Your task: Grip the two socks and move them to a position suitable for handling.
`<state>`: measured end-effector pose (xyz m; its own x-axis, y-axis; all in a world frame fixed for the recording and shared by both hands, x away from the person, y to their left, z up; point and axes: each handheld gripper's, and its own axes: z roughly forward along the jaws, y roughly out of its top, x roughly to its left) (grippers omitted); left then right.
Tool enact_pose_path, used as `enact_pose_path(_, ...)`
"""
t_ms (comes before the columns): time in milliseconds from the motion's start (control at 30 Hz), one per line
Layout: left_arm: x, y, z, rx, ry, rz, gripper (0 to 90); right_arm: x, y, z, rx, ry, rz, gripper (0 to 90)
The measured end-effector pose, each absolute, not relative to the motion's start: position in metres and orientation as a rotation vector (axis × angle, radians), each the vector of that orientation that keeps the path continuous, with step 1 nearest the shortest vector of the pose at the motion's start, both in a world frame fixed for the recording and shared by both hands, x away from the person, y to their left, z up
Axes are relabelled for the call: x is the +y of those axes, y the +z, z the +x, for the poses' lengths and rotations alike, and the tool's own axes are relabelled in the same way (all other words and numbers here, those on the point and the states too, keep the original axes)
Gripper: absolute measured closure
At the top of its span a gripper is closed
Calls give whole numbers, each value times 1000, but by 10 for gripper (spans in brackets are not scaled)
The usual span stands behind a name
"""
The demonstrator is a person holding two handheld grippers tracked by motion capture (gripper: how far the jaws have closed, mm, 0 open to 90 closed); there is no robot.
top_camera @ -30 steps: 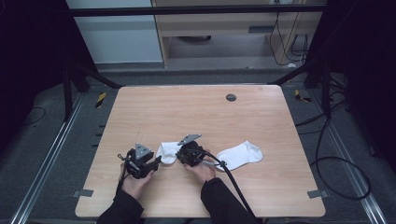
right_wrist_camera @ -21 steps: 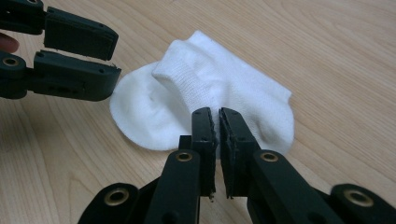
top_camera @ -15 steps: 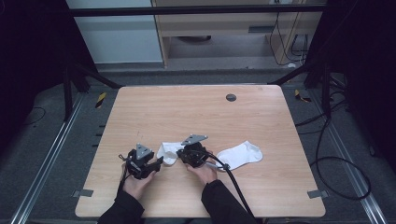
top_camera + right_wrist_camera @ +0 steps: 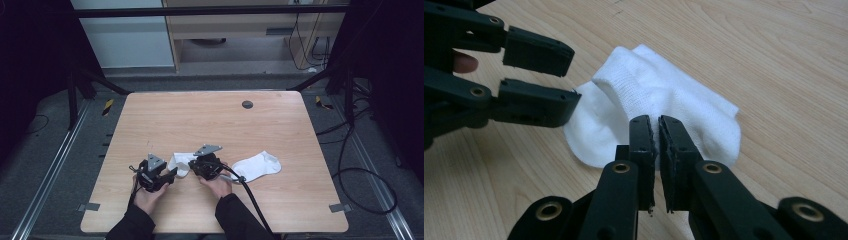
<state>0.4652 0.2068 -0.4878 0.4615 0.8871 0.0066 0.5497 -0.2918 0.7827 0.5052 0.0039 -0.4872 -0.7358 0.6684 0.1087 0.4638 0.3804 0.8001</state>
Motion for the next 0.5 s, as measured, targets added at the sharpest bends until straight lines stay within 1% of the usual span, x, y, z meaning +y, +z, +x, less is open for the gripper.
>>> enact_pose_path(100,206,-491,467,1199,585,2006,510,4,-487,505,2409,1283,1007,849)
enact_pose_path(133,206,-492,467,1200,590,2021,527,4,-487,505,2409,1283,1007,849)
enact_pose_path(333,209,-496,470,1232,595,2081,693,0,-485,504,2396,1296,1015,849)
enact_pose_path(500,209,-495,470,1238,594,2101,826,-4,-481,504,2373,1331,1040,849)
